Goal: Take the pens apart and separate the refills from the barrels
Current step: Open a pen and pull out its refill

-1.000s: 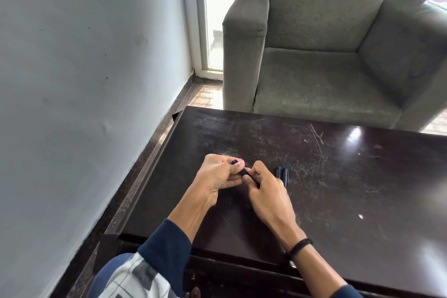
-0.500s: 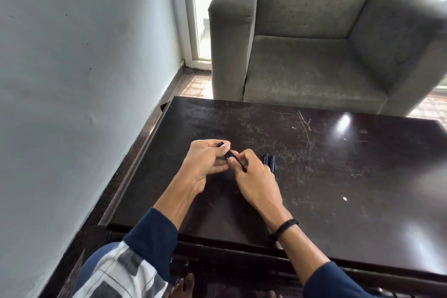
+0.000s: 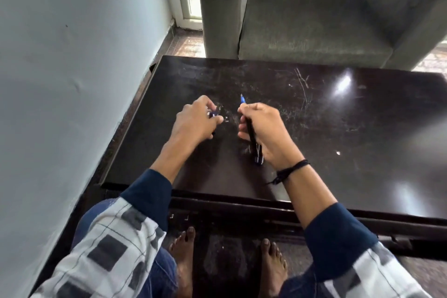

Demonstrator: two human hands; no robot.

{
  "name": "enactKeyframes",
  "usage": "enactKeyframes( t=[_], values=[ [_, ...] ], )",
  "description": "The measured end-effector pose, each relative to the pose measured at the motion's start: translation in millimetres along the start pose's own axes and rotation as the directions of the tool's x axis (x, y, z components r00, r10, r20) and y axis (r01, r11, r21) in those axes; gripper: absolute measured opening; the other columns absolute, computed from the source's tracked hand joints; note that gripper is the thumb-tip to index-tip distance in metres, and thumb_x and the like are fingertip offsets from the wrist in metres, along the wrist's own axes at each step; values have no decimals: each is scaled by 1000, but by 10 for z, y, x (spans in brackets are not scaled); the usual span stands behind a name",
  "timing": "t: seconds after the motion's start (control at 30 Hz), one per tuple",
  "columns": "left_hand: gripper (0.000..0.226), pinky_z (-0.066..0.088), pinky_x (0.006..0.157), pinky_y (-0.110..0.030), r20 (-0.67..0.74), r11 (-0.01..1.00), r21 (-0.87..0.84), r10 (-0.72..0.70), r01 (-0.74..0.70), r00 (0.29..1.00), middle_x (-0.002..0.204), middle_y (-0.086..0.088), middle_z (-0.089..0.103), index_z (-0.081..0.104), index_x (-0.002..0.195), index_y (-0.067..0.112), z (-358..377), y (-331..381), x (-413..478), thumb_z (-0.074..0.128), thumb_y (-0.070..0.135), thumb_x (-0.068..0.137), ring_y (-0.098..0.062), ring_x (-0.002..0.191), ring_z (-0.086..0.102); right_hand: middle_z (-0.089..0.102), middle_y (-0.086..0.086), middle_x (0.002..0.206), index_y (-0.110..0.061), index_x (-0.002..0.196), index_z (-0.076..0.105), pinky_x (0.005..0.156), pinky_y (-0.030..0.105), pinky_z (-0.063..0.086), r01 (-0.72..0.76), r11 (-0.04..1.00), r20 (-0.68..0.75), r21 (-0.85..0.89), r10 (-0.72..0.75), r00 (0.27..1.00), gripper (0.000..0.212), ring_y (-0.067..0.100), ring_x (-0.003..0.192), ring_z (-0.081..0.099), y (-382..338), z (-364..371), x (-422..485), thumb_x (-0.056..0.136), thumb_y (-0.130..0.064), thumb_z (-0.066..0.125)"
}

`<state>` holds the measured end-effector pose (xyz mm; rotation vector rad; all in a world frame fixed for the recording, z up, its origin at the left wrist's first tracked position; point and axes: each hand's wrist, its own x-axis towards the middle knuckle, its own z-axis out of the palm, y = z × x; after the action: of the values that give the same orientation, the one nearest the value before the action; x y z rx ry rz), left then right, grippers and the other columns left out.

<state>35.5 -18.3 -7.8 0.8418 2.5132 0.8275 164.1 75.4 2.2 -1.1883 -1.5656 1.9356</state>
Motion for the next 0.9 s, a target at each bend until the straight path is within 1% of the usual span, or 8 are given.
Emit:
enactKeyframes(
  t=[0.1,0.17,0.37,0.47,0.53,0.6,0.7,0.9],
  values=[
    [26,53,88,-38,50,973,217,67,-76,997,104,-3,68,55,106,26,113,9,-55,69,41,89,-29,88,70,56,-7,69,-14,90,73,68,27,55,-78,987,-20,138,81,997,14,8,64,53,-25,-37,-18,99,-21,64],
    [29,47,84,-35,69,958,273,68,-84,995,111,-7,64,55,111,22,133,6,-70,69,38,91,-32,100,64,56,-13,56,-15,87,74,65,24,49,-88,984,-28,157,94,995,17,3,53,51,-12,-31,-32,99,-21,64],
    [29,42,78,-34,13,939,332,84,-84,996,113,-10,67,61,108,19,69,12,-54,63,45,94,-36,104,63,55,-7,67,-15,89,76,56,21,38,-83,988,-19,131,86,996,17,5,53,46,21,5,-27,99,-24,64],
    [35,53,85,-38,-38,991,120,63,-58,997,93,-3,76,70,93,26,-8,42,-27,51,55,96,-30,92,70,56,-8,66,-15,89,74,51,18,36,-71,988,-14,136,74,997,19,4,53,44,28,6,-16,100,-22,61],
    [40,58,76,-35,81,973,-232,37,-17,996,74,2,75,72,86,23,-59,97,-43,55,59,94,-19,72,73,61,-8,67,-15,89,74,50,16,39,-62,988,-10,142,64,998,20,4,55,48,29,10,-15,101,-18,59],
    [36,57,62,-30,219,903,-429,72,30,973,73,-4,73,75,91,13,-82,145,-101,67,49,92,-15,62,68,64,-5,72,-14,89,72,52,17,42,-60,983,1,172,61,998,21,5,59,51,33,18,-15,101,-13,56],
    [22,54,57,-28,236,886,-463,131,-7,963,70,-10,71,74,97,7,-63,158,-127,77,27,88,-14,55,62,67,0,74,-10,90,71,54,18,45,-64,971,21,231,61,998,20,7,60,56,28,25,-20,102,-9,55],
    [14,42,52,-13,155,860,-504,187,-85,970,65,0,69,80,95,6,-217,100,-59,80,15,84,-1,55,56,70,5,74,-8,92,71,57,20,53,-147,927,66,344,133,989,19,11,61,62,24,1,6,96,-26,71]
  ],
)
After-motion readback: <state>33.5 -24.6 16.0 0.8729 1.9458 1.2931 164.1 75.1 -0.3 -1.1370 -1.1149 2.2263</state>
